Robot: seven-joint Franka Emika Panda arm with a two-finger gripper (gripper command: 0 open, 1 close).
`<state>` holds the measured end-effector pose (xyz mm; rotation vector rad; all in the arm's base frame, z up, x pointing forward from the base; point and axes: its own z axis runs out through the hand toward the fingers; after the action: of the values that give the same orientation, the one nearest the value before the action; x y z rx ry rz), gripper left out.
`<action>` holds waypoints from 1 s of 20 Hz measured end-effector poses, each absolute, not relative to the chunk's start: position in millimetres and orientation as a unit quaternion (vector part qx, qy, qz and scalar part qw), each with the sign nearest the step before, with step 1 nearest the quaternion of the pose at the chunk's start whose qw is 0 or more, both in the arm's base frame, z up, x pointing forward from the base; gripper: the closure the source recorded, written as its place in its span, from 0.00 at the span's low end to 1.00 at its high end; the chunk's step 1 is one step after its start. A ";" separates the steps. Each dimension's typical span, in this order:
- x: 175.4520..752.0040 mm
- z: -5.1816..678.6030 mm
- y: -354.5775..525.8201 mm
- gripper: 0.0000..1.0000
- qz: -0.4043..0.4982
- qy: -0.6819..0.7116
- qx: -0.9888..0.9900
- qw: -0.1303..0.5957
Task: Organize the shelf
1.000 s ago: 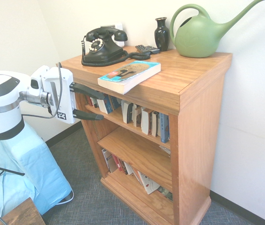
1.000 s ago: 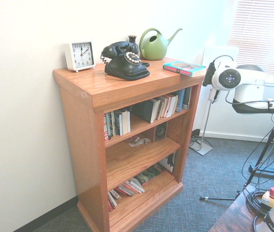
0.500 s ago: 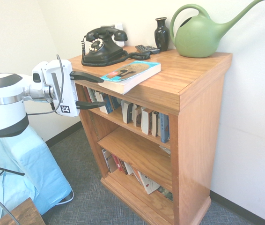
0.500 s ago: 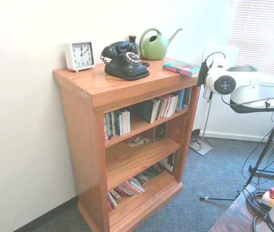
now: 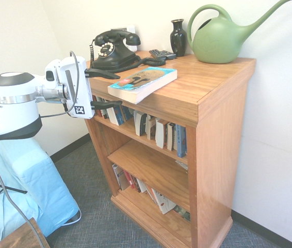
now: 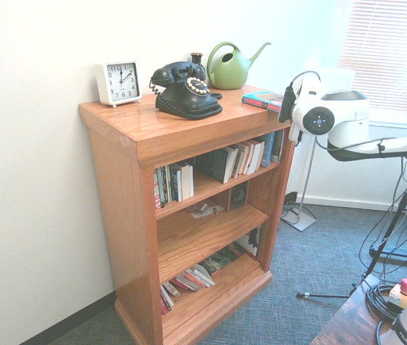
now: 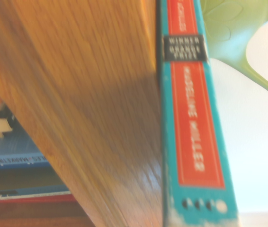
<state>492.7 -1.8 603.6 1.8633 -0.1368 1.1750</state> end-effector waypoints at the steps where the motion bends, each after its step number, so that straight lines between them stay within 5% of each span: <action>1: 497.2 603.1 -2.2 0.00 0.474 -0.056 0.754 0.451; 10: 523.3 596.7 -17.5 0.00 0.464 -0.063 0.756 0.457; 11: 524.3 594.9 -18.1 1.00 0.462 -0.062 0.757 0.458; 20: 528.7 596.1 -20.8 1.00 0.464 -0.062 0.754 0.461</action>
<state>528.7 -20.8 596.1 1.8548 -0.1536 1.1422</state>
